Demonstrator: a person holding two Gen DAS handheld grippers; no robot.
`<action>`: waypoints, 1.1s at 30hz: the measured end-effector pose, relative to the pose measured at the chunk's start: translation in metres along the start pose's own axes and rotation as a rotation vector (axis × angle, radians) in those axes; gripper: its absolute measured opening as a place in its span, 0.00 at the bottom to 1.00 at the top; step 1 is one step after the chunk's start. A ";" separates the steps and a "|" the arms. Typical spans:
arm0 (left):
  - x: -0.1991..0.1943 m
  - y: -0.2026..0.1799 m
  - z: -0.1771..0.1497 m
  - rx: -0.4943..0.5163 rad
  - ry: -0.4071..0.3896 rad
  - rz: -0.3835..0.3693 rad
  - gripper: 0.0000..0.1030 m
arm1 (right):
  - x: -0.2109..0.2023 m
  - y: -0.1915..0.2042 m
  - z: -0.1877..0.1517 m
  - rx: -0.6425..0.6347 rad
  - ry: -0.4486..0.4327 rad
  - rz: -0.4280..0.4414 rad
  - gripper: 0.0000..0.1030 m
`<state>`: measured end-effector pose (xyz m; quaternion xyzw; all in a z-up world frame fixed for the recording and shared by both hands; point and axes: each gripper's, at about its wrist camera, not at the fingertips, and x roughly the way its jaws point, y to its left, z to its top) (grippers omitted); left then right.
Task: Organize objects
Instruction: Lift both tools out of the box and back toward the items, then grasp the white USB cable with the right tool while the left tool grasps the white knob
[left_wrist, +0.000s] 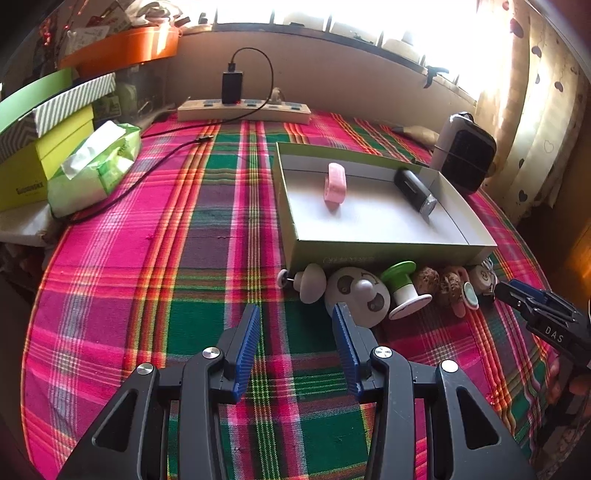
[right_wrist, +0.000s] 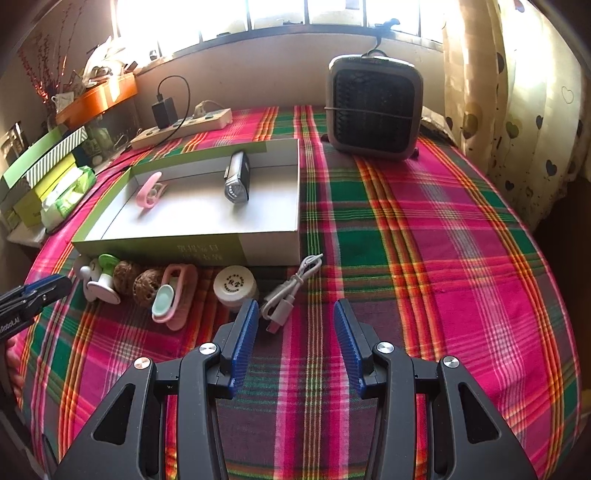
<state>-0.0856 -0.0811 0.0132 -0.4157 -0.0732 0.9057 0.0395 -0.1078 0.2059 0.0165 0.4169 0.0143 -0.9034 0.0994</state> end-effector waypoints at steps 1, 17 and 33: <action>0.002 0.000 0.001 -0.002 0.003 0.000 0.38 | 0.002 0.000 0.001 -0.003 0.004 0.000 0.43; 0.014 0.005 0.012 -0.020 0.012 0.009 0.38 | 0.011 -0.002 0.009 -0.007 0.024 -0.039 0.43; 0.027 0.003 0.022 -0.008 0.030 0.038 0.42 | 0.023 0.002 0.014 -0.023 0.053 -0.067 0.43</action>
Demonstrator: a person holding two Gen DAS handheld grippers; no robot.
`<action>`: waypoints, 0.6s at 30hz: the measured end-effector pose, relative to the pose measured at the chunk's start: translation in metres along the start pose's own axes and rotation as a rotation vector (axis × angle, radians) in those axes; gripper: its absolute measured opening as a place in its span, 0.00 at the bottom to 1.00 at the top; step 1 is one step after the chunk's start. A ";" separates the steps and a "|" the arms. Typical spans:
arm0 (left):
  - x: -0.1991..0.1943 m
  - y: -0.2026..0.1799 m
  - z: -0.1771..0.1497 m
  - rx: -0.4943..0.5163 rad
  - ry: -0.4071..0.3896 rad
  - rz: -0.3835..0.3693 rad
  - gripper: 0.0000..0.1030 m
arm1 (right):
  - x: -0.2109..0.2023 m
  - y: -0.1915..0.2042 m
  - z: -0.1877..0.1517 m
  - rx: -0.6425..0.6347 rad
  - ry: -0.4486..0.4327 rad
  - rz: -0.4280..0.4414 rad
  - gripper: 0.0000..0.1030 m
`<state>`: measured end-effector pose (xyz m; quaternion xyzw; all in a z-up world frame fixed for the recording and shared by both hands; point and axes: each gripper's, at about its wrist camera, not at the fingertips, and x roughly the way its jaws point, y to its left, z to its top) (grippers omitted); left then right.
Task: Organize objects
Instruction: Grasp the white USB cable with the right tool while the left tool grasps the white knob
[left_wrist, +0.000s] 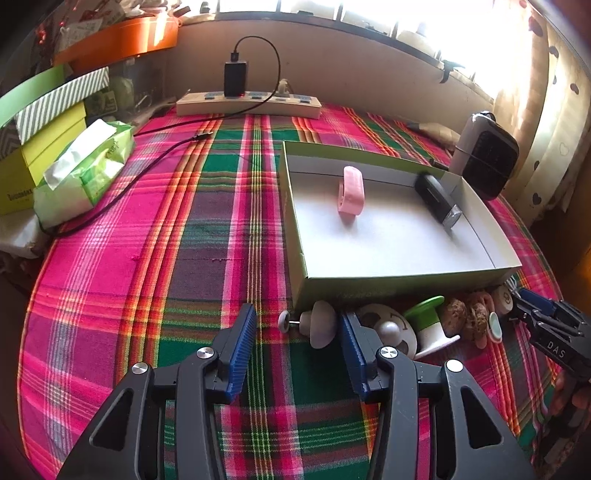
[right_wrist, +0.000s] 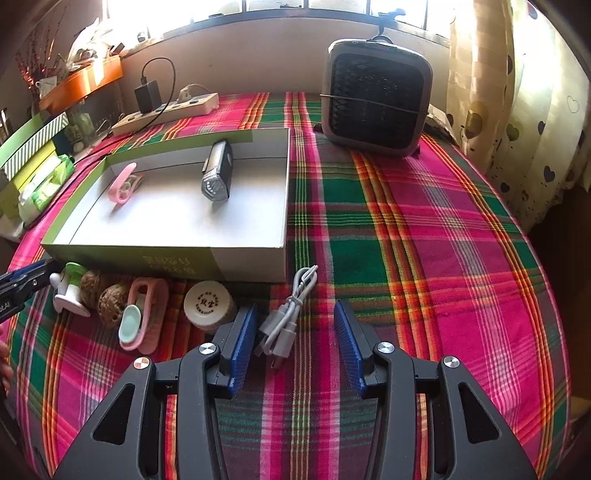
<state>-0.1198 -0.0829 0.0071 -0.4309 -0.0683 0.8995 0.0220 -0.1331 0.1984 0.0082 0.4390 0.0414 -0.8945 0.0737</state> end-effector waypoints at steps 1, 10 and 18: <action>0.000 -0.001 0.000 0.003 0.000 0.005 0.42 | 0.000 0.000 0.000 -0.001 -0.001 0.000 0.43; 0.000 0.001 -0.001 -0.008 -0.010 -0.001 0.41 | -0.001 -0.002 -0.002 0.005 -0.009 -0.001 0.43; -0.002 0.006 -0.002 -0.034 -0.014 -0.012 0.29 | -0.003 -0.004 -0.003 0.010 -0.016 0.002 0.32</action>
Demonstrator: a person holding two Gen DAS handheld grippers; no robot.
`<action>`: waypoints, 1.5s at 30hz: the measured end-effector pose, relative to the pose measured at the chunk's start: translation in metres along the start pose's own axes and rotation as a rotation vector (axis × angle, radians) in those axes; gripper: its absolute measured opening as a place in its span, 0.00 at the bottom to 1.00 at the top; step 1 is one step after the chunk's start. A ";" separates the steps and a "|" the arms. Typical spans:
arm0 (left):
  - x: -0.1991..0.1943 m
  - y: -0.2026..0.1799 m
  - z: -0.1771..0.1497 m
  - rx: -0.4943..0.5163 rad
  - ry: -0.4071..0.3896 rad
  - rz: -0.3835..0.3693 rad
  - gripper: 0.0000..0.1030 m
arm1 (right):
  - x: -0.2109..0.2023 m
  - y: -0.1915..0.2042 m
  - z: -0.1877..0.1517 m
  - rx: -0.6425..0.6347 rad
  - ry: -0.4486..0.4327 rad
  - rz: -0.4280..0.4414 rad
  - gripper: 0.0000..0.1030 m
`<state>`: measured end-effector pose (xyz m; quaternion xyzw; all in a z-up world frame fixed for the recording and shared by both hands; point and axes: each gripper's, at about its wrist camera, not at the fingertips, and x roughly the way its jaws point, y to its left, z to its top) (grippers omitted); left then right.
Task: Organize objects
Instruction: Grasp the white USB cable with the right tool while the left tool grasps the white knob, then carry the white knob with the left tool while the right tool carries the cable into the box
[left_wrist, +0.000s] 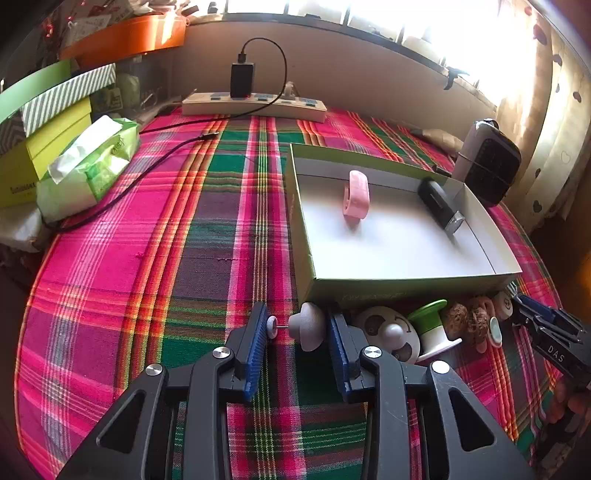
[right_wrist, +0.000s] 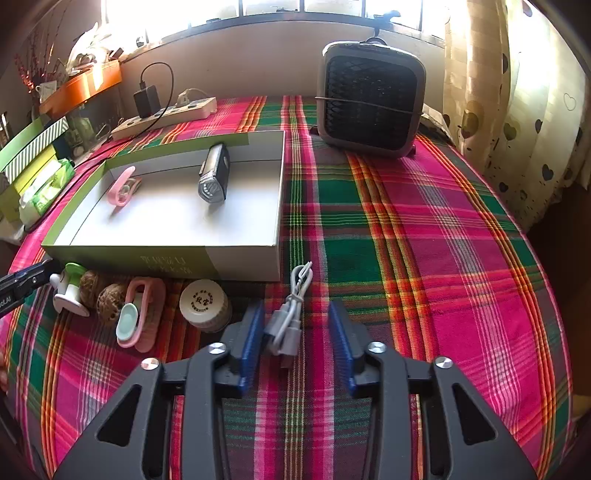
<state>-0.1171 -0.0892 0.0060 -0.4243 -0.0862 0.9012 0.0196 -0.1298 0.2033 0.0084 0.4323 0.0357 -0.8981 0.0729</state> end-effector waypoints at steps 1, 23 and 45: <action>0.000 0.000 0.000 -0.001 -0.001 0.000 0.29 | 0.000 0.000 0.000 -0.001 -0.001 0.001 0.31; -0.005 0.001 -0.001 0.000 -0.010 0.001 0.29 | -0.007 -0.003 -0.002 0.012 -0.020 0.013 0.20; -0.031 -0.008 0.005 0.028 -0.077 -0.011 0.29 | -0.028 -0.003 0.002 0.016 -0.075 0.028 0.18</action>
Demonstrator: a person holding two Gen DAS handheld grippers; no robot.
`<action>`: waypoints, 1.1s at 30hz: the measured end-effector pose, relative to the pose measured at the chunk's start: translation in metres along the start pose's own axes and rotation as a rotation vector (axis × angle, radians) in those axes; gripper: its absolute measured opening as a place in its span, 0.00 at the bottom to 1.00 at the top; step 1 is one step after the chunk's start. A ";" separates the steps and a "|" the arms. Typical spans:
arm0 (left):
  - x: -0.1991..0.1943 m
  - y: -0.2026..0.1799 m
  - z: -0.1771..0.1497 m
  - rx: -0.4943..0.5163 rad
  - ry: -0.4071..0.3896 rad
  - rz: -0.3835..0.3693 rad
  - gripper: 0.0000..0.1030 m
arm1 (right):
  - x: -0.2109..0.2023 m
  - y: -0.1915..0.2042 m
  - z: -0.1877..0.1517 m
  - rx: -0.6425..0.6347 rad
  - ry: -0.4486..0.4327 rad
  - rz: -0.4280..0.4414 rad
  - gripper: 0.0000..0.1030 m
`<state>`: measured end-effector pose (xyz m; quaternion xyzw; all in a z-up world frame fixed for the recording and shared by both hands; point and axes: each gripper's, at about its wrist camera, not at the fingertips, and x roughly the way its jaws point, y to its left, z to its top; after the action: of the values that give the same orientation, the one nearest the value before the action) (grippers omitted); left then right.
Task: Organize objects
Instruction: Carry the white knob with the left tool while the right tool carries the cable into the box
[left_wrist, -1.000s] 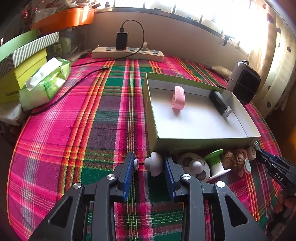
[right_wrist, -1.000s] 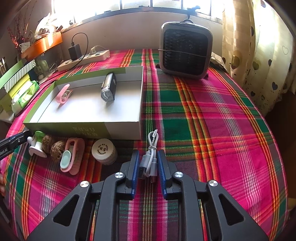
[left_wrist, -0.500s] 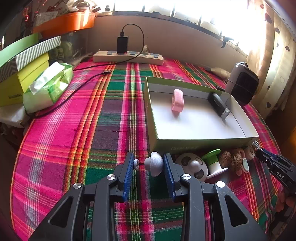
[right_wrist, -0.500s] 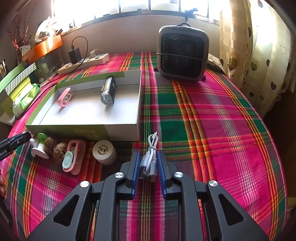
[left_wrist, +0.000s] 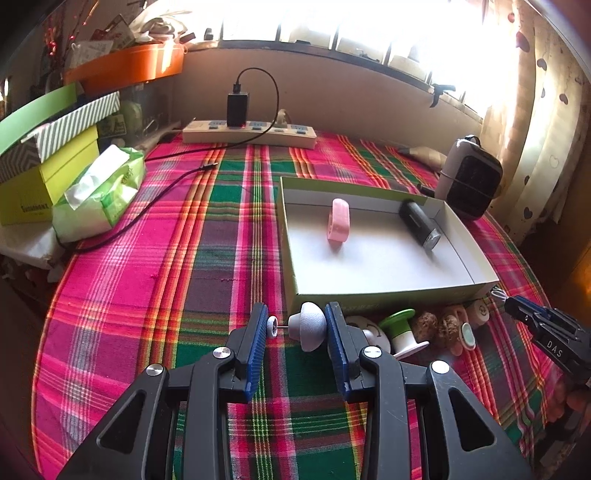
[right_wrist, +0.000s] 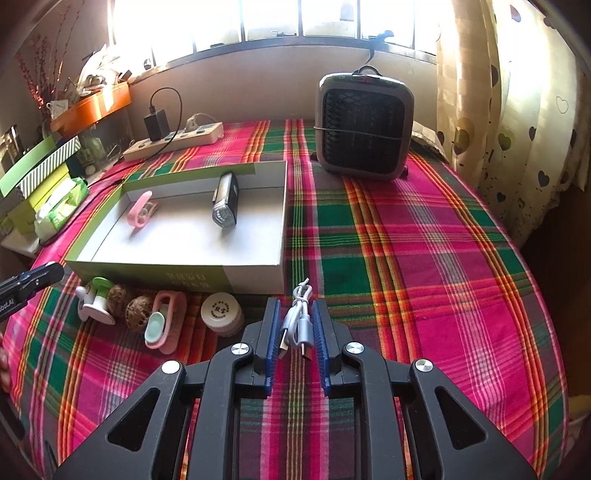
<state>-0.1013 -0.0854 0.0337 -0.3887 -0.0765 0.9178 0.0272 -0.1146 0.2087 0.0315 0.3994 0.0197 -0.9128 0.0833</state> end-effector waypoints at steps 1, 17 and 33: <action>-0.001 -0.001 0.000 0.002 -0.003 -0.001 0.29 | 0.000 0.000 0.000 0.000 0.000 0.000 0.18; -0.006 -0.016 0.012 0.025 -0.026 -0.031 0.29 | -0.020 0.001 0.013 0.020 -0.075 0.051 0.18; 0.018 -0.028 0.038 0.047 -0.014 -0.045 0.29 | 0.000 0.018 0.054 -0.034 -0.103 0.086 0.18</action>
<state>-0.1412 -0.0603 0.0514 -0.3795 -0.0638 0.9213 0.0563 -0.1511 0.1859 0.0687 0.3510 0.0137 -0.9272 0.1302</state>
